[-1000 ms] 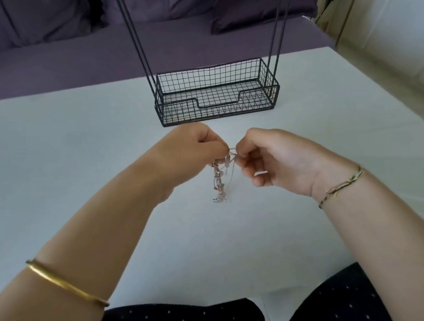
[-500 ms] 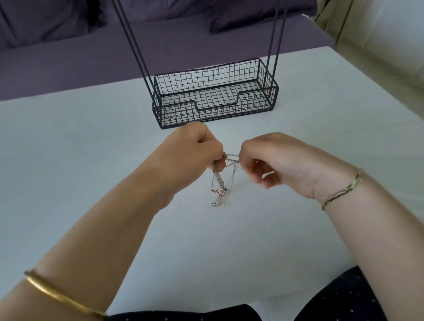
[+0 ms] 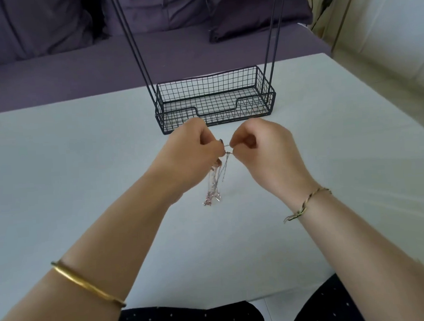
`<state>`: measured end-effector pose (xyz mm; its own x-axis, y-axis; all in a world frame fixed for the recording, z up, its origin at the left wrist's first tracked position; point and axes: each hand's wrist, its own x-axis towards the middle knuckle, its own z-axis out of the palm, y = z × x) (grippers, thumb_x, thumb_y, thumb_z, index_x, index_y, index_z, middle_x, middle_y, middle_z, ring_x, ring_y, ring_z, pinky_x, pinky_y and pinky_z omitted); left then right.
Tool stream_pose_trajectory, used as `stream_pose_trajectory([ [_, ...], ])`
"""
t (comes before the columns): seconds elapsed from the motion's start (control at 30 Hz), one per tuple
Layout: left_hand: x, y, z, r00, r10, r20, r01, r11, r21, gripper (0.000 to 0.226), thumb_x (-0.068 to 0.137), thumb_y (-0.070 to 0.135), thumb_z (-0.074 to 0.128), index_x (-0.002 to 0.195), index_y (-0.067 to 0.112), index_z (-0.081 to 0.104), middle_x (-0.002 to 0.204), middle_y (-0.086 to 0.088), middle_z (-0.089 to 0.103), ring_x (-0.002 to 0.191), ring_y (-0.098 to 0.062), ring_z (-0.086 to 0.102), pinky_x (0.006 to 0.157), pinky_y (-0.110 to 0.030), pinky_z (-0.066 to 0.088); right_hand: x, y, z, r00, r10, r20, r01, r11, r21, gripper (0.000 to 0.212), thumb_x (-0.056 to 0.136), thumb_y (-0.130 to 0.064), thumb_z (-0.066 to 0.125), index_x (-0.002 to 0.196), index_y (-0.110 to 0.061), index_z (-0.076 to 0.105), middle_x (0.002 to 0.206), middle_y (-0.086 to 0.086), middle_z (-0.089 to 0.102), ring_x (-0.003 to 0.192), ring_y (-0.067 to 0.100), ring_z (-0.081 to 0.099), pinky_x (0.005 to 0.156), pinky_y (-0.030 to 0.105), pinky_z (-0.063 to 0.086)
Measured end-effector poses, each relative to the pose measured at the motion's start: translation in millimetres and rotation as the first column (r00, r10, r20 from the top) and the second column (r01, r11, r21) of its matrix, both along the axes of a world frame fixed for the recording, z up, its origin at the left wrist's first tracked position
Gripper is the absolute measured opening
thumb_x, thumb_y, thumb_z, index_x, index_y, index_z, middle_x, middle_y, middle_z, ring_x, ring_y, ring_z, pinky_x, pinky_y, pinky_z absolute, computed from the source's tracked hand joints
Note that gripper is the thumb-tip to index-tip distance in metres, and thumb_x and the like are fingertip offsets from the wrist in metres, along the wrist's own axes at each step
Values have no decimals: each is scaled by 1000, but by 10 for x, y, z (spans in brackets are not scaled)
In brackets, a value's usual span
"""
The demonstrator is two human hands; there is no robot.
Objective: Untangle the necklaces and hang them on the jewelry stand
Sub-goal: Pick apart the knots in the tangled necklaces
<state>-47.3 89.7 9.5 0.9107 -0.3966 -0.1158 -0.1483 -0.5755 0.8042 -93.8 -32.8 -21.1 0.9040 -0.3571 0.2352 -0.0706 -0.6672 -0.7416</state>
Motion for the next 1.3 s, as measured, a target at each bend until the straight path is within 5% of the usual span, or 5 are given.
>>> stream_pose_trajectory([
  [0.2, 64, 58, 4, 995, 44, -89, -47, 998, -32, 9, 85, 9, 56, 78, 11, 51, 82, -12, 65, 98, -38, 63, 90, -56, 50, 3, -52, 113, 995, 93, -38, -13, 490, 872, 21, 85, 3, 54, 80, -17, 57, 63, -2, 65, 67, 13, 61, 65, 26, 51],
  [0.4, 50, 40, 45, 992, 23, -126, -31, 997, -65, 10, 85, 10, 58, 78, 14, 53, 91, -11, 69, 100, -32, 62, 95, -50, 47, 3, -28, 161, 994, 108, -16, 7, 78, 997, 23, 87, 2, 42, 69, -12, 46, 54, 3, 48, 61, 19, 58, 65, 28, 47],
  [0.63, -7, 17, 76, 998, -61, -17, 60, 997, -46, 15, 86, 11, 60, 76, 19, 55, 78, 2, 57, 73, -16, 54, 78, -41, 50, 8, -80, 172, 993, 117, -26, 12, 123, 992, 23, 84, 4, 42, 70, -14, 44, 55, 1, 42, 48, 12, 44, 42, 20, 21],
  [1.03, -24, 62, 79, 995, -97, 10, 97, 995, -24, 12, 83, 4, 62, 78, 14, 59, 75, 4, 72, 81, -12, 67, 85, -37, 53, -23, -97, 114, 983, 185, -17, -147, 831, 536, 18, 86, 4, 57, 85, -11, 67, 58, -6, 57, 47, 2, 51, 49, 19, 42],
  [1.3, 27, 92, 82, 994, -100, -38, 94, 986, -140, 23, 83, -6, 52, 88, 16, 59, 69, 6, 70, 71, -4, 65, 72, -24, 46, -12, -62, 119, 981, 193, 7, -139, 681, 719, 23, 90, 4, 52, 79, -11, 65, 65, 0, 60, 51, 5, 52, 51, 20, 42],
])
